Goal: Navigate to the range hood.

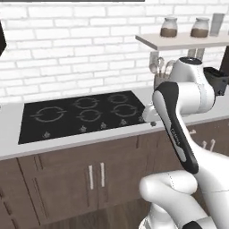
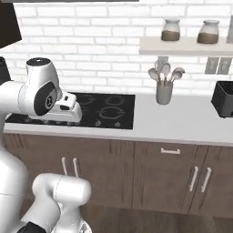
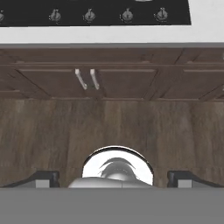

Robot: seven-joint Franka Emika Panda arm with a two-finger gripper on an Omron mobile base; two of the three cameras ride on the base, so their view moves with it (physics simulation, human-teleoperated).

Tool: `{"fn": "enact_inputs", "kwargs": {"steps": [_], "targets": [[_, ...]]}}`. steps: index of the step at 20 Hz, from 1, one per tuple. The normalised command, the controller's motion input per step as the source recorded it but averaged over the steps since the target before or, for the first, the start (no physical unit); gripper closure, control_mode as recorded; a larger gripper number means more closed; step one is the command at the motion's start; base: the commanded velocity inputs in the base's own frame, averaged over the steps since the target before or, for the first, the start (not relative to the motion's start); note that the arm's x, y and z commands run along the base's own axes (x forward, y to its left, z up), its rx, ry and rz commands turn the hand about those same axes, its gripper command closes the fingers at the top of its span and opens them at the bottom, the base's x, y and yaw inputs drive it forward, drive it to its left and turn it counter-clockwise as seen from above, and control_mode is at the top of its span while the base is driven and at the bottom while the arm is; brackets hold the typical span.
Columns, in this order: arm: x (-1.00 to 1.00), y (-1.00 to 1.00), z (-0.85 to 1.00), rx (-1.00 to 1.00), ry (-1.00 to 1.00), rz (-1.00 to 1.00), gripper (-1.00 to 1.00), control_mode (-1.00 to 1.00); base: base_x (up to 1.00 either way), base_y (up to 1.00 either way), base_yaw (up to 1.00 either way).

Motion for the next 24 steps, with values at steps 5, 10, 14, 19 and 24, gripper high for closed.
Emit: {"fn": "enact_inputs", "kwargs": {"steps": [5,10,14,19,24], "targets": [[0.00,0.00,0.00,0.00,0.00,0.00,-1.00,1.00,0.77,0.86,0.00],[0.00,0.00,0.00,0.00,0.00,0.00,-1.00,1.00,0.89,0.17,0.00],[0.00,0.00,0.00,0.00,0.00,0.00,-1.00,1.00,0.92,0.00,0.02],[0.00,0.00,0.00,0.00,0.00,0.00,-1.00,1.00,0.99,0.11,0.22],[0.00,0.00,0.00,0.00,0.00,0.00,-1.00,1.00,0.98,0.00,0.38]]}}
